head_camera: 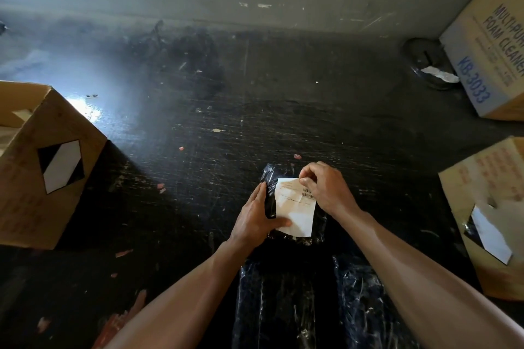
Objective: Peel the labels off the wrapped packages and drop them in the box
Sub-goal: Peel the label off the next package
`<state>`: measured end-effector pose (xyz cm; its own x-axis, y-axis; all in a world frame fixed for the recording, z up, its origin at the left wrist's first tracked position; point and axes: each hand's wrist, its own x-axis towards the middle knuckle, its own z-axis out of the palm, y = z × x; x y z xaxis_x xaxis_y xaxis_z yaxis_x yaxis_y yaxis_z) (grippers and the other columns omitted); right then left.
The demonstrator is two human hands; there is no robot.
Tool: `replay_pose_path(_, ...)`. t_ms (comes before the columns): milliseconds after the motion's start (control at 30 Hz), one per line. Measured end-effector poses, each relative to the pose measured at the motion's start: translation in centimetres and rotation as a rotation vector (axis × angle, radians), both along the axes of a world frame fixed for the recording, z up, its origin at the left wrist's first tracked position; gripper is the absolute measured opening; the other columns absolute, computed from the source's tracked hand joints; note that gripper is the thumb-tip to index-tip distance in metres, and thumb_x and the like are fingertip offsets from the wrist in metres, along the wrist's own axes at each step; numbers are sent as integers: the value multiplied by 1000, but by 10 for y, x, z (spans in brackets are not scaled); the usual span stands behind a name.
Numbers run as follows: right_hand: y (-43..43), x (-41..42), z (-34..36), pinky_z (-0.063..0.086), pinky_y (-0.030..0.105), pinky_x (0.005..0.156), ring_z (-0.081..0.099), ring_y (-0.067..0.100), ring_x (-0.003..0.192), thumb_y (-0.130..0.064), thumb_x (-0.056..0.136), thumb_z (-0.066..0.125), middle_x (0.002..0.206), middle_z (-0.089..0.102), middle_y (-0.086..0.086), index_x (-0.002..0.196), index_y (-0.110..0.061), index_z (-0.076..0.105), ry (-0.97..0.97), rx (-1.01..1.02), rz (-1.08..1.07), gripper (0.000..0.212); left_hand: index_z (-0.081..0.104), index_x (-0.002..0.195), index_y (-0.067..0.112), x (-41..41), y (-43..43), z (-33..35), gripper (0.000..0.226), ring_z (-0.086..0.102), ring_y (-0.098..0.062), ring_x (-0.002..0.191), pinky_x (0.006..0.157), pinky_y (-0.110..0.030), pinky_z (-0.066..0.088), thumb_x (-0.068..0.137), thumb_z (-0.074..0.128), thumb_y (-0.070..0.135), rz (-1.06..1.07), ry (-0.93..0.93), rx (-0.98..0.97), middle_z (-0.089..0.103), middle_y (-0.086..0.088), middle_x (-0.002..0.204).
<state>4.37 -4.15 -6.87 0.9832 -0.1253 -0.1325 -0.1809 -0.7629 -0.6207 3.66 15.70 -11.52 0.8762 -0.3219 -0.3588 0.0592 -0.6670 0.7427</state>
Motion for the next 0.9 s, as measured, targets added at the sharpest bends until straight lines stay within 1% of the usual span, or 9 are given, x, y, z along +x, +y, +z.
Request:
replay_pose_path(133, 8, -2, 0, 45, 23, 74, 58, 4, 84, -23, 90, 70, 89, 61, -12, 87, -25, 68, -14, -30, -44, 4, 17, 157, 21, -9, -4, 0, 115, 32, -15, 143, 114, -39, 36, 68, 86, 44, 36, -30, -23, 26, 6, 160)
replay_pose_path(367, 15, -3, 15, 37, 23, 68, 59, 9, 82, -23, 93, 68, 91, 61, -7, 87, -22, 67, -9, -32, 7, 6, 15, 157, 17, -13, -11, -2, 108, 28, -18, 146, 115, -33, 31, 76, 83, 34, 91, -8, -36, 23, 1, 161)
replay_pose_path(467, 15, -8, 21, 41, 25, 70, 61, 9, 81, -22, 92, 68, 90, 62, -7, 86, -22, 67, -9, -18, 22, 6, 17, 157, 16, -16, -12, -4, 103, 32, -17, 143, 107, -24, 31, 78, 81, 32, 111, -9, -48, 27, 3, 159)
replay_pose_path(567, 14, -16, 27, 44, 25, 73, 59, 6, 85, -23, 91, 69, 92, 64, -6, 86, -22, 68, -34, 12, 7, 5, 20, 156, 16, -20, -13, 0, 99, 36, -17, 139, 106, -27, 37, 78, 80, 31, 139, -7, -49, 31, 5, 157)
replay_pose_path(667, 15, -23, 32, 49, 29, 75, 60, 7, 85, -22, 91, 70, 91, 65, -7, 87, -23, 69, -24, 22, 21, 4, 33, 147, 21, -23, -15, 0, 88, 48, -14, 128, 98, -33, 48, 74, 81, 34, 153, -15, -52, 44, 11, 144)
replay_pose_path(767, 13, -29, 31, 51, 30, 76, 60, 6, 84, -22, 91, 70, 90, 64, -9, 87, -24, 67, -18, 26, -5, 5, 43, 130, 27, -28, -15, -2, 70, 54, -10, 115, 81, -22, 49, 73, 82, 31, 135, -20, -59, 51, 16, 126)
replay_pose_path(800, 12, -31, 30, 52, 30, 76, 60, 6, 84, -22, 91, 70, 90, 64, -9, 87, -24, 67, -17, 30, -25, 6, 42, 130, 26, -29, -15, -3, 70, 53, -9, 115, 81, -19, 47, 73, 83, 31, 113, -21, -56, 50, 16, 126)
replay_pose_path(833, 11, -33, 29, 52, 31, 77, 60, 5, 85, -22, 91, 70, 90, 64, -10, 87, -25, 67, -16, 34, -37, 6, 40, 135, 25, -29, -13, -2, 77, 51, -8, 119, 86, -20, 47, 72, 84, 33, 86, -21, -52, 47, 15, 133)
replay_pose_path(900, 12, -33, 29, 52, 32, 77, 60, 6, 85, -22, 91, 71, 90, 64, -10, 87, -25, 67, -11, 36, -41, 7, 29, 147, 19, -26, -8, -1, 100, 41, -14, 134, 106, -34, 43, 68, 85, 41, 13, -44, -41, 36, 8, 151)
